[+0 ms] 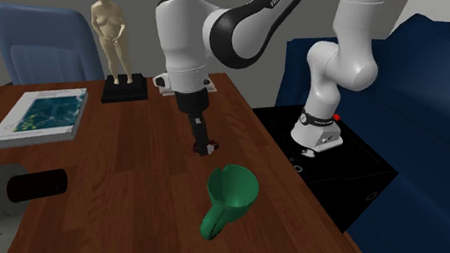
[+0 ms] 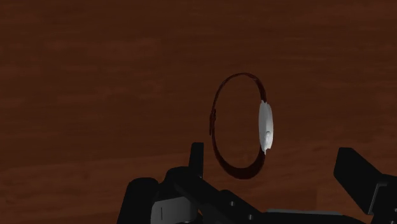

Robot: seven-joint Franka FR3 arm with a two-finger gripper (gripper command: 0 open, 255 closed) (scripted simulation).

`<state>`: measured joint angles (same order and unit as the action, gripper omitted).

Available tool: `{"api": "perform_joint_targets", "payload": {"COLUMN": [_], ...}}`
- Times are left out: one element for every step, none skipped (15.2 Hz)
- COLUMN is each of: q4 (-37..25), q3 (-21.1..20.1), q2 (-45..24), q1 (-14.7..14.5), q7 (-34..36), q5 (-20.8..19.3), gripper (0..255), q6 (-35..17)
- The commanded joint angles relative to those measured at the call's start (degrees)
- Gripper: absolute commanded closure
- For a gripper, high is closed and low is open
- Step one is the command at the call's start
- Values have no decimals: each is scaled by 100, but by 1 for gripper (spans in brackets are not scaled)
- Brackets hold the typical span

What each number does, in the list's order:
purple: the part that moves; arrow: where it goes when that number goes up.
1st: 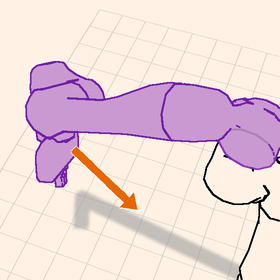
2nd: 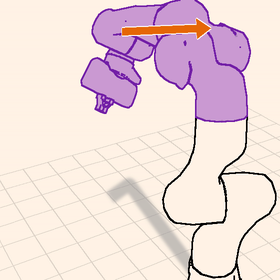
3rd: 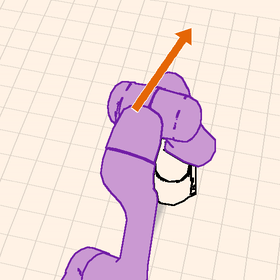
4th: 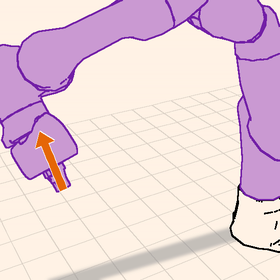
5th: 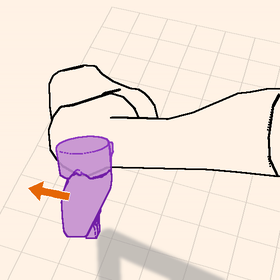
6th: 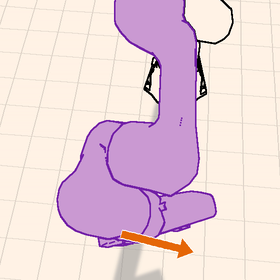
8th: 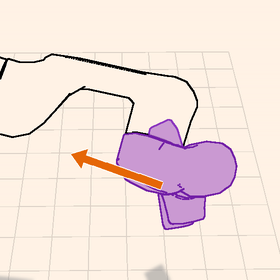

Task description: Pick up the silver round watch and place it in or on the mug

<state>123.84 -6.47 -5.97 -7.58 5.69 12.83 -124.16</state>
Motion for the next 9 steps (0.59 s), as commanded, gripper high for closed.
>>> {"api": "perform_joint_targets", "payload": {"q4": [1, 1, 1, 1, 1, 1, 1, 1, 1], "q3": [0, 0, 0, 0, 0, 0, 0, 0, 0], "q2": [-2, -2, -2, -2, -2, -2, -1, -2, -1], "q1": [0, 0, 0, 0, 0, 0, 0, 0, 0], "q7": [-1, -1, 0, 0, 0, 0, 0, 0, 0], "q5": [0, 0, 0, 0, 0, 0, 0, 0, 0], "gripper": [0, 0, 0, 255, 255, 255, 255, 255, 255], "q6": [-4, -4, -3, -3, -3, -3, -3, -3, -3]}}
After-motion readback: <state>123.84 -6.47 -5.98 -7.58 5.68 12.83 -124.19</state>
